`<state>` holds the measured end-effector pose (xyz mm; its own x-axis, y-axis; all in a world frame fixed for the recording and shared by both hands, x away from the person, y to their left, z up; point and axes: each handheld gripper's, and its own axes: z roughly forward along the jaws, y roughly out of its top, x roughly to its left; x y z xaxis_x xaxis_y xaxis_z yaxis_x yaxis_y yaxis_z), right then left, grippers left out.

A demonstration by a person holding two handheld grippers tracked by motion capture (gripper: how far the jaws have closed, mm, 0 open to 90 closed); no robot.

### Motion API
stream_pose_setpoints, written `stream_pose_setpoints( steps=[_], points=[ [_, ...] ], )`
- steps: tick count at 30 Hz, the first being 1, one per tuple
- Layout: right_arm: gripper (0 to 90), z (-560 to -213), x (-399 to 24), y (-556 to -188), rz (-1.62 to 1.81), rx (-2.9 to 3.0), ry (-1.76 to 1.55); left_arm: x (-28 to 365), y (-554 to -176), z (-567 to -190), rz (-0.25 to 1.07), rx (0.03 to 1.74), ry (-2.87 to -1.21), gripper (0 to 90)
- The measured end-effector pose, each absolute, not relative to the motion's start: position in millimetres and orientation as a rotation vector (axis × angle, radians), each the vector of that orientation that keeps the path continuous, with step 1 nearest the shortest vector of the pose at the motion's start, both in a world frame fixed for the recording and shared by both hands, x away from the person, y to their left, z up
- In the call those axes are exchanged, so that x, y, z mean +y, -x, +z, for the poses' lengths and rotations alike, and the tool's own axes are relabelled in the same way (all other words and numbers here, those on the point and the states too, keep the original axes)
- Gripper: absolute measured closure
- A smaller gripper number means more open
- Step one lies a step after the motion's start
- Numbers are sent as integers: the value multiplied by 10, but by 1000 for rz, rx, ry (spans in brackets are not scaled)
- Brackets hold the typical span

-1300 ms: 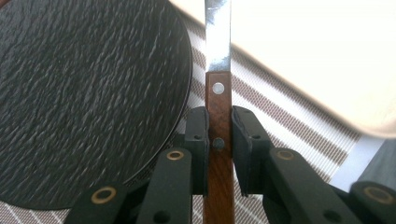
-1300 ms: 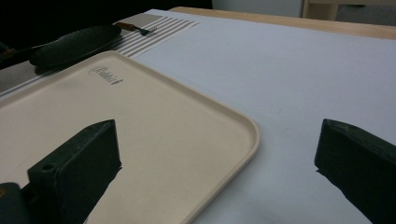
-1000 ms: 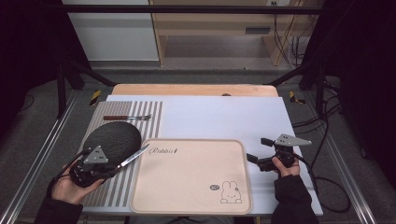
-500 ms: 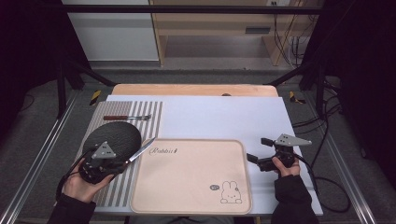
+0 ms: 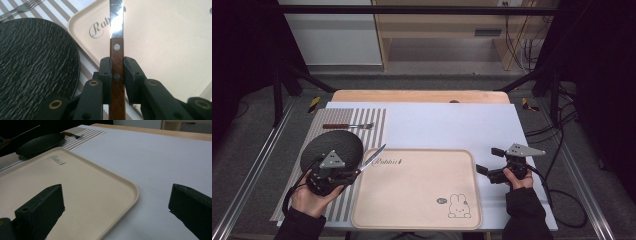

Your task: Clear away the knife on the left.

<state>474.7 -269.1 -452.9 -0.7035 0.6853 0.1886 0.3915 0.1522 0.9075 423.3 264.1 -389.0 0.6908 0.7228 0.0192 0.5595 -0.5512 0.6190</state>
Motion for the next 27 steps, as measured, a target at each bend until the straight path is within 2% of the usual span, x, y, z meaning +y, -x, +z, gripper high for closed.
stream_pose_setpoints(
  steps=[11,27],
  points=[
    [3,-4527,-2693,-4745,1572,2161,-1045,2346,-4241,-3926,323,973,-2294,769],
    [4,-4527,-2692,-4742,1572,2162,-1043,2124,-4178,-4141,282,981,-2365,769]
  ],
)
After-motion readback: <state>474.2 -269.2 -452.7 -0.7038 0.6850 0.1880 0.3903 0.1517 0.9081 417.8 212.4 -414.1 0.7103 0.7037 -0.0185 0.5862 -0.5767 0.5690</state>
